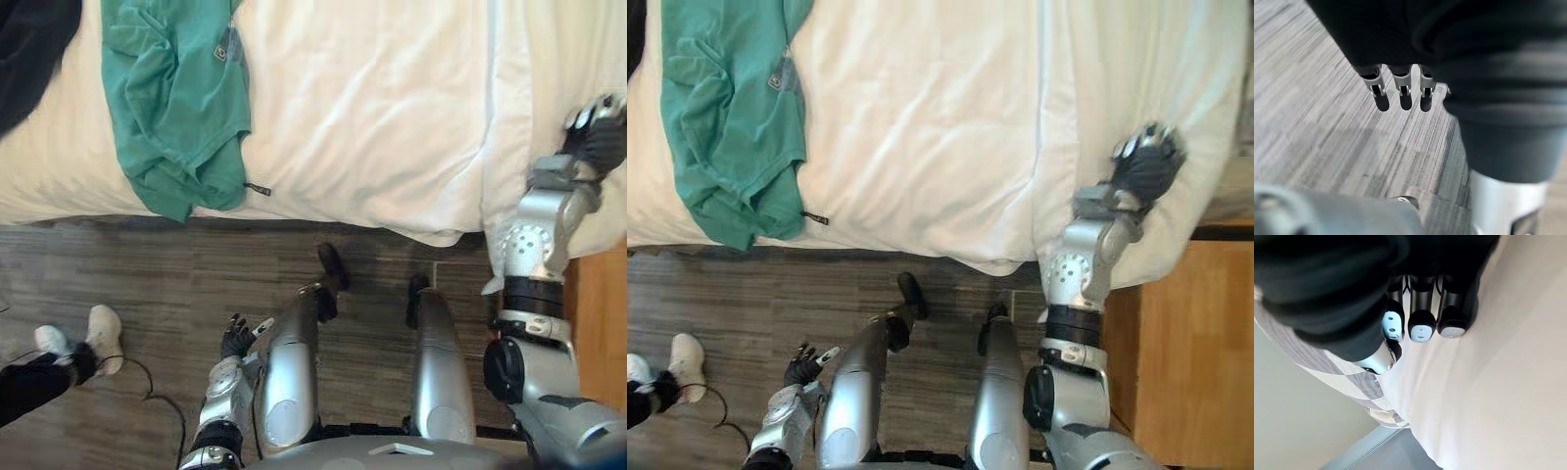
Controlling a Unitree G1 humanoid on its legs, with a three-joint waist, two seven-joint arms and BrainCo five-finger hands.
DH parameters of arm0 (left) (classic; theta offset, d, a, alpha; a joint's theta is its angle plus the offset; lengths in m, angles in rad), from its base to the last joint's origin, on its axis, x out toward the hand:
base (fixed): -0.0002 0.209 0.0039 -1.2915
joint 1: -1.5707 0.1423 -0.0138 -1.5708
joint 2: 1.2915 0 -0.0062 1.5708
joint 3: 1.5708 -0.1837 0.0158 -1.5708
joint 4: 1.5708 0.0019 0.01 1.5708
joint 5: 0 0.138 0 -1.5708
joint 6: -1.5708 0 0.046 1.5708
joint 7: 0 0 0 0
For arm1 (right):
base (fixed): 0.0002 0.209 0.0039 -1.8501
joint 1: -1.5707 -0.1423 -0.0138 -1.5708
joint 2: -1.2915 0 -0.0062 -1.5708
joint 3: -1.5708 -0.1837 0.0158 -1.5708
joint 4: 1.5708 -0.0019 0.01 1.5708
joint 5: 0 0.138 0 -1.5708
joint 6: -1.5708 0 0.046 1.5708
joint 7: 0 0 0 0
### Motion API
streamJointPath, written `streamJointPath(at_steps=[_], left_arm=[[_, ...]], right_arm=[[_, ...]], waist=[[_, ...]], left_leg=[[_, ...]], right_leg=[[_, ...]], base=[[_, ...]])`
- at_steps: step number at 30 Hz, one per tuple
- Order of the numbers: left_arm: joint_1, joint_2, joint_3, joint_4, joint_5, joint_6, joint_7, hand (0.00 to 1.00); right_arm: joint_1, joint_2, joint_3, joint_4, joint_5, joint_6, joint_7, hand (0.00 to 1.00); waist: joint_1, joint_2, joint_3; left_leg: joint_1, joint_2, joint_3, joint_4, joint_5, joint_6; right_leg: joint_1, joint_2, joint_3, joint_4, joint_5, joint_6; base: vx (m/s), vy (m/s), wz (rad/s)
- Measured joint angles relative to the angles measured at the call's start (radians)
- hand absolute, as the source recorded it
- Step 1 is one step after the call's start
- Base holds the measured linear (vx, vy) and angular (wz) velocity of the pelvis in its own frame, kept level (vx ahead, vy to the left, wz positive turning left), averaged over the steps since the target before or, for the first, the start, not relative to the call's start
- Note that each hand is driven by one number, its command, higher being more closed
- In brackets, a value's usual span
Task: Tidy the bed and pick cloth on bed and put in laundry
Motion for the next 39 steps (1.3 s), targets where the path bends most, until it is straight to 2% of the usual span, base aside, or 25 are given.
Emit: streamJointPath(at_steps=[3, 4, 5, 6, 9, 11, 12, 13, 14, 15, 20, 22, 24, 29, 32, 34, 39], left_arm=[[-0.023, -0.004, 0.046, 0.026, 0.0, 0.002, 0.002, 0.0], [-0.023, -0.008, 0.053, 0.027, 0.0, 0.004, 0.003, 0.0], [-0.023, -0.014, 0.054, 0.027, 0.0, 0.006, 0.003, 0.0], [-0.017, -0.032, 0.06, 0.027, 0.0, 0.007, 0.003, 0.0], [0.0, -0.056, 0.071, 0.027, 0.0, 0.011, 0.003, 0.0], [0.012, -0.072, 0.073, 0.031, -0.012, 0.014, 0.003, 0.0], [0.014, -0.077, 0.055, 0.031, -0.027, 0.012, 0.002, 0.0], [0.015, -0.075, 0.054, 0.027, -0.033, 0.011, 0.0, 0.0], [0.025, -0.082, 0.057, 0.027, -0.039, 0.005, 0.0, 0.0], [0.04, -0.095, 0.052, 0.035, -0.04, 0.004, 0.0, 0.0], [0.078, -0.09, 0.008, 0.066, -0.013, 0.004, 0.003, 0.0], [0.104, -0.089, 0.007, 0.068, 0.055, 0.004, 0.007, 0.0], [0.116, -0.075, 0.008, 0.101, 0.139, 0.014, 0.031, 0.0], [0.112, -0.049, 0.009, 0.161, 0.291, 0.045, 0.058, 0.0], [0.109, -0.041, 0.009, 0.184, 0.329, 0.056, 0.07, 0.0], [0.119, -0.039, 0.007, 0.193, 0.328, 0.057, 0.07, 0.0], [0.122, -0.026, -0.032, 0.223, 0.326, 0.056, 0.07, 0.0]], right_arm=[[0.135, 0.051, -0.004, 0.056, 0.03, 0.001, 0.014, 1.0], [0.194, 0.071, -0.018, 0.151, 0.058, 0.015, 0.011, 1.0], [0.24, 0.08, -0.024, 0.243, 0.072, 0.047, 0.001, 1.0], [0.312, 0.102, -0.022, 0.392, 0.098, 0.099, -0.011, 1.0], [0.442, 0.164, 0.024, 0.566, 0.113, 0.177, -0.037, 1.0], [0.486, 0.153, 0.034, 0.555, 0.111, 0.181, -0.04, 1.0], [0.526, 0.142, 0.054, 0.569, 0.097, 0.187, -0.037, 1.0], [0.542, 0.143, 0.062, 0.58, 0.084, 0.187, -0.033, 1.0], [0.582, 0.149, 0.079, 0.582, 0.07, 0.188, -0.028, 0.0], [0.601, 0.146, 0.089, 0.58, 0.041, 0.191, -0.02, 0.0], [0.673, 0.152, 0.105, 0.593, -0.121, 0.238, 0.0, 0.0], [0.705, 0.151, 0.129, 0.594, -0.242, 0.261, 0.006, 0.0], [0.724, 0.163, 0.131, 0.605, -0.372, 0.276, 0.017, 0.0], [0.72, 0.17, 0.121, 0.65, -0.539, 0.288, 0.031, 0.0], [0.711, 0.17, 0.087, 0.676, -0.592, 0.297, 0.04, 0.0], [0.7, 0.164, 0.083, 0.705, -0.594, 0.3, 0.046, 0.0], [0.664, 0.141, 0.083, 0.752, -0.595, 0.318, 0.067, 0.0]], waist=[[-0.011, -0.033, -0.021], [-0.012, -0.043, -0.026], [-0.008, -0.044, -0.027], [-0.003, -0.04, -0.026], [-0.009, -0.021, -0.026], [-0.027, -0.013, -0.026], [-0.025, -0.015, -0.029], [-0.027, -0.023, -0.037], [-0.011, -0.028, -0.061], [-0.01, -0.022, -0.082], [-0.017, -0.039, -0.199], [-0.015, -0.052, -0.244], [-0.015, -0.068, -0.292], [-0.017, -0.077, -0.332], [-0.017, -0.081, -0.34], [-0.017, -0.074, -0.35], [-0.019, -0.062, -0.344]], left_leg=[[0.023, 0.003, -0.02, 0.007, -0.004, 0.002], [0.045, 0.003, -0.025, 0.006, -0.007, 0.001], [0.064, 0.003, -0.025, 0.005, -0.015, -0.004], [0.098, -0.002, -0.024, -0.004, -0.028, -0.006], [0.155, -0.016, -0.017, -0.044, -0.032, -0.008], [0.227, -0.025, 0.019, -0.114, -0.035, -0.018], [0.294, -0.039, 0.05, -0.18, -0.042, -0.037], [0.309, -0.037, 0.063, -0.163, -0.039, -0.017], [0.338, -0.021, 0.054, -0.085, -0.044, -0.007], [0.378, -0.034, 0.033, -0.115, -0.088, -0.01], [0.457, -0.08, 0.031, -0.214, -0.082, -0.018], [0.51, -0.098, 0.031, -0.267, -0.074, -0.028], [0.559, -0.113, 0.028, -0.34, -0.048, -0.036], [0.676, -0.139, 0.01, -0.53, 0.05, -0.047], [0.709, -0.137, -0.007, -0.532, 0.052, -0.048], [0.725, -0.13, -0.027, -0.533, 0.054, -0.052], [0.733, -0.115, -0.034, -0.537, 0.058, -0.07]], right_leg=[[0.052, 0.003, -0.021, -0.023, 0.003, 0.005], [0.084, 0.007, -0.025, -0.038, 0.007, 0.009], [0.108, 0.007, -0.026, -0.047, 0.01, 0.012], [0.144, 0.006, -0.027, -0.058, 0.011, 0.015], [0.202, 0.004, -0.03, -0.098, 0.015, 0.022], [0.273, 0.0, -0.038, -0.166, 0.04, 0.03], [0.335, -0.014, -0.046, -0.233, 0.065, 0.028], [0.36, -0.028, -0.056, -0.263, 0.073, 0.026], [0.39, -0.039, -0.074, -0.283, 0.086, 0.025], [0.421, -0.031, -0.074, -0.291, 0.084, 0.031], [0.528, -0.045, -0.096, -0.432, 0.121, 0.064], [0.58, -0.046, -0.102, -0.483, 0.133, 0.054], [0.625, -0.04, -0.114, -0.541, 0.148, 0.065], [0.701, -0.011, -0.138, -0.613, 0.167, 0.065], [0.756, 0.002, -0.155, -0.642, 0.17, 0.063], [0.783, 0.013, -0.158, -0.661, 0.18, 0.047], [0.798, 0.029, -0.158, -0.673, 0.186, 0.042]], base=[[0.01, -0.007, 0.1], [0.0, 0.019, 0.03], [-0.02, 0.034, -0.03], [-0.03, 0.036, -0.06], [-0.03, 0.038, -0.07], [0.02, 0.064, 0.1], [0.08, 0.065, 0.27], [0.14, 0.056, 0.13], [0.17, 0.054, 0.0], [0.17, 0.079, -0.02], [0.15, 0.063, 0.04], [0.18, -0.009, -0.01], [0.17, -0.044, -0.02], [0.15, -0.055, 0.02], [0.15, -0.059, 0.1], [0.1, -0.049, 0.06], [0.02, -0.045, -0.02]])
